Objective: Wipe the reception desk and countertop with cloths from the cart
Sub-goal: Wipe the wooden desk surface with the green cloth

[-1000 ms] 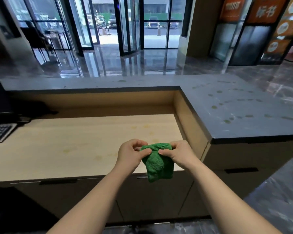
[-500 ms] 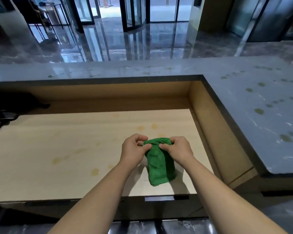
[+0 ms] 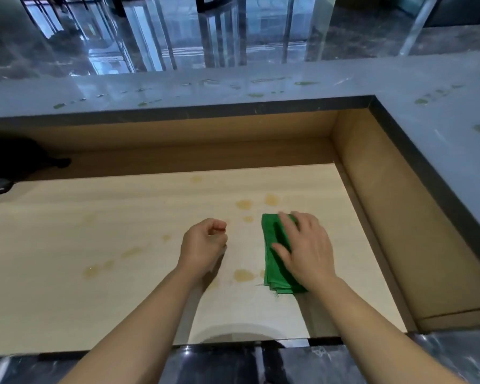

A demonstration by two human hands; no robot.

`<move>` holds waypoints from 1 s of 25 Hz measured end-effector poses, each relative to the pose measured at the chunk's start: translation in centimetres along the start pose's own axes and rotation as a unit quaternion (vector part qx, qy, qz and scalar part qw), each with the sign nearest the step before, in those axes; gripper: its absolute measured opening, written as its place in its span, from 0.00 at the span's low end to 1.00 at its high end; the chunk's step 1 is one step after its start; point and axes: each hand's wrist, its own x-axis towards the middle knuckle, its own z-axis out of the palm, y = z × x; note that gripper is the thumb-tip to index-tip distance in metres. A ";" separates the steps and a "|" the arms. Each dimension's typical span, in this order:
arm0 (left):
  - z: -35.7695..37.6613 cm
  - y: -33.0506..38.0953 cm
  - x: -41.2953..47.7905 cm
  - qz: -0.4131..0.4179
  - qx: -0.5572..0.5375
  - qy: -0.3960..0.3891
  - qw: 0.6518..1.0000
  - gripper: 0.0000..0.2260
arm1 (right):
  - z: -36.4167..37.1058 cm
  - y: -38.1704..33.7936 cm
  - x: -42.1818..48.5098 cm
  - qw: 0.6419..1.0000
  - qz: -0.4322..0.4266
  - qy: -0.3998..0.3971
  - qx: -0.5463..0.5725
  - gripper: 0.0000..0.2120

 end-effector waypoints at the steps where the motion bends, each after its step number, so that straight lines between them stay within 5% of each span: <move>1: -0.5 -0.9 -0.1 0.034 0.086 -0.018 0.996 0.05 | 1.0 -0.4 -0.7 0.999 -0.038 -0.027 -0.020 0.30; 4: -1.9 -1.6 -1.2 0.165 0.278 -0.113 0.940 0.09 | 2.7 -1.6 -1.6 0.982 0.020 -0.186 -0.015 0.38; 8: -3.2 -2.0 -1.7 0.167 0.474 -0.242 0.830 0.48 | 3.8 -2.6 -1.5 0.981 0.075 -0.171 -0.052 0.34; 10: -3.4 -2.7 -1.6 0.176 0.501 -0.261 0.806 0.57 | 3.7 -3.6 -1.2 0.979 0.117 -0.165 -0.028 0.31; 13: -3.2 -3.4 -1.3 0.197 0.513 -0.257 0.795 0.59 | 3.7 -7.2 -1.8 0.977 0.157 -0.140 0.038 0.30; 17: -2.9 -4.2 -0.9 0.210 0.512 -0.244 0.797 0.62 | 5.5 -12.3 -3.7 0.989 0.040 -0.139 0.025 0.27; 21: -2.5 -3.3 -0.9 0.191 0.565 -0.247 0.764 0.62 | 5.2 -6.3 -3.9 0.990 -0.003 -0.134 -0.042 0.29; 25: -2.2 -2.7 -1.1 0.183 0.578 -0.248 0.756 0.62 | 3.0 2.5 -5.2 0.985 0.110 -0.103 -0.087 0.36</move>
